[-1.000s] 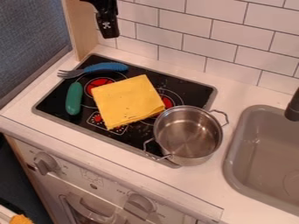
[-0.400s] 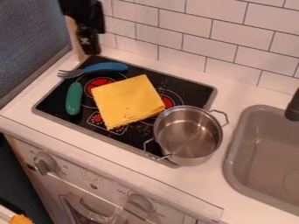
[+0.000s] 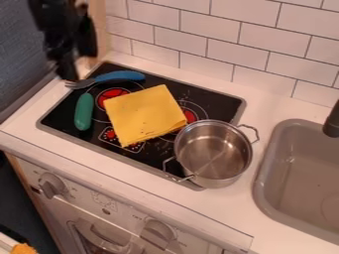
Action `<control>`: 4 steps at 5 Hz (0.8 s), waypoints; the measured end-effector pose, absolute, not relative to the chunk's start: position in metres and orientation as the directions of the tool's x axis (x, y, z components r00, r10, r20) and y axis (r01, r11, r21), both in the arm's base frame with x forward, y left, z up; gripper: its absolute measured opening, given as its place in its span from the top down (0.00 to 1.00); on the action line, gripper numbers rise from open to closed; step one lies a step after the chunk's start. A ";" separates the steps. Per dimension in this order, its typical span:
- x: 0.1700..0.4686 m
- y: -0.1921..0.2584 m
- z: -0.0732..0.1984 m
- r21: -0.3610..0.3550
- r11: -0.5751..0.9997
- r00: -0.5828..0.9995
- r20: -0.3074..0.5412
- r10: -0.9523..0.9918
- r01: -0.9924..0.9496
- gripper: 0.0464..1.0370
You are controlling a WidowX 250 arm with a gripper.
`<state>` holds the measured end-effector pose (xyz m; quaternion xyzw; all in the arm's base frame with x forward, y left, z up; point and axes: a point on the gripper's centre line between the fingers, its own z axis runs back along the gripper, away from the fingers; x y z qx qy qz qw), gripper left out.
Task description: Move the eggplant to the upper right of the burner
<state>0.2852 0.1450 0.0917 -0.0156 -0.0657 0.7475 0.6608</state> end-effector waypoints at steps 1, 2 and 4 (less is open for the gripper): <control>0.261 0.148 0.084 -0.090 0.069 0.059 0.109 0.992 -0.994 0.04; 0.254 0.149 0.080 -0.106 0.208 0.191 0.150 0.970 -0.972 0.04; 0.264 0.155 0.049 -0.059 0.298 0.277 0.237 0.931 -0.953 0.04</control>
